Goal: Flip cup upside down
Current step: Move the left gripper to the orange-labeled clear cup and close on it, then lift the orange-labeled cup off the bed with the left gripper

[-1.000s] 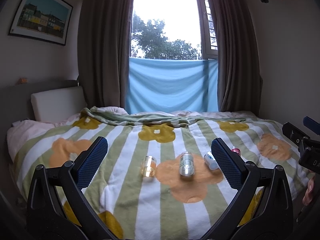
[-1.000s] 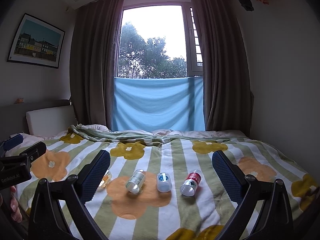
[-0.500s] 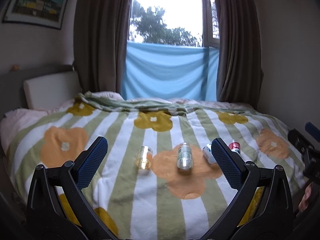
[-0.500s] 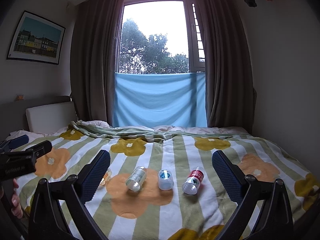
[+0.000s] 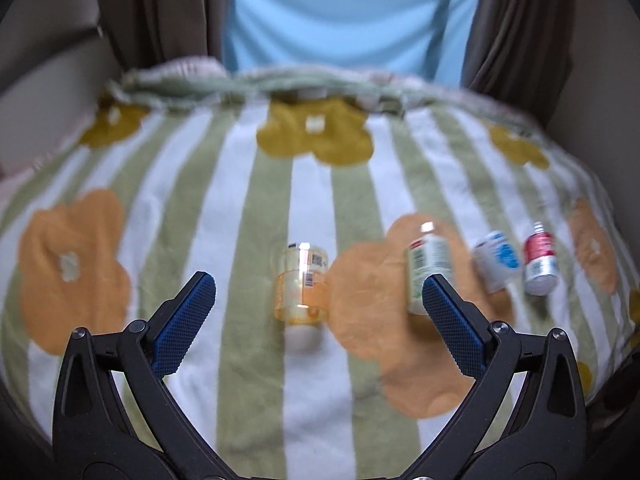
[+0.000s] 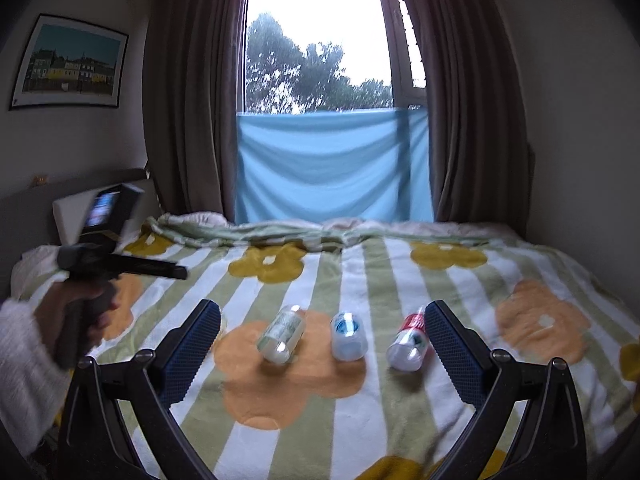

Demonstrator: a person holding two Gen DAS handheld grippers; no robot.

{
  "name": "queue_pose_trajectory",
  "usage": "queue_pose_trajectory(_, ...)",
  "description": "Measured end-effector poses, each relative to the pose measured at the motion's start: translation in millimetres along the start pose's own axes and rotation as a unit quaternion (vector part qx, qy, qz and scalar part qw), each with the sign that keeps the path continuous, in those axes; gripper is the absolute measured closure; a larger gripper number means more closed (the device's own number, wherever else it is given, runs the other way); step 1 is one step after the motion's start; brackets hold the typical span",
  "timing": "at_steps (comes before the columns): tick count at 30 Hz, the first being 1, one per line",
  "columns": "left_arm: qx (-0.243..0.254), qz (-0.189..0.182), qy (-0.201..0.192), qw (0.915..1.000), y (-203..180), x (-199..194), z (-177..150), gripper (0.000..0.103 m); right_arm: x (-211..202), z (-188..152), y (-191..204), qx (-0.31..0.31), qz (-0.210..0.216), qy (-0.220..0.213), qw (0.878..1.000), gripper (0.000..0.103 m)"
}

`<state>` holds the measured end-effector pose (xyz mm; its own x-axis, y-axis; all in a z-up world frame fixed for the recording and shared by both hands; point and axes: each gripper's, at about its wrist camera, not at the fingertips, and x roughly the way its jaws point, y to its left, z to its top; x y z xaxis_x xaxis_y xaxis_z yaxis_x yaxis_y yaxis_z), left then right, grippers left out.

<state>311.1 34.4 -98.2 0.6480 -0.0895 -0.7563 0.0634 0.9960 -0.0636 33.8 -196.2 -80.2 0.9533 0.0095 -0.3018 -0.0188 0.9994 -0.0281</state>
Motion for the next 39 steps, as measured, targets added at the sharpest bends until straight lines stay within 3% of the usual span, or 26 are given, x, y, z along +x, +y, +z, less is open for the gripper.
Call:
queue_pose_trajectory(7,-0.011,0.018,0.12,0.9925,13.5,118.0,4.8,0.005,49.9,-30.3,5.8,-0.005,0.023,0.057,0.998,0.001)
queue_pose_trajectory(12,-0.023,0.015,0.158,0.9871,24.7,154.3,-8.9,0.01,82.8,-55.7,6.5,0.012,0.051,0.11,0.993,0.001)
queue_pose_trajectory(15,-0.025,0.009,0.17,0.9851,27.5,165.5,-13.3,0.031,98.1,-71.0,9.9,0.018,0.062,0.138,0.988,0.001)
queue_pose_trajectory(18,-0.029,-0.007,0.177,0.9838,28.9,171.8,-13.6,0.043,107.3,-80.5,11.8,0.026,0.073,0.151,0.986,0.001)
queue_pose_trajectory(26,-0.012,-0.014,0.17,0.9853,16.0,157.6,-13.6,0.047,113.2,-83.8,14.3,0.028,0.073,0.162,0.984,0.001)
queue_pose_trajectory(32,0.03,-0.046,0.155,0.9863,-18.6,106.0,-29.1,0.047,105.0,-80.9,4.2,0.031,0.067,0.164,0.984,0.001)
queue_pose_trajectory(35,0.067,-0.072,0.158,0.9825,-51.9,76.6,-51.4,0.047,95.4,-78.6,-3.4,0.033,0.059,0.164,0.984,0.001)
queue_pose_trajectory(39,0.106,-0.113,0.189,0.9696,-103.3,54.2,-93.3,0.047,81.4,-78.9,-14.0,0.044,0.041,0.166,0.984,0.001)
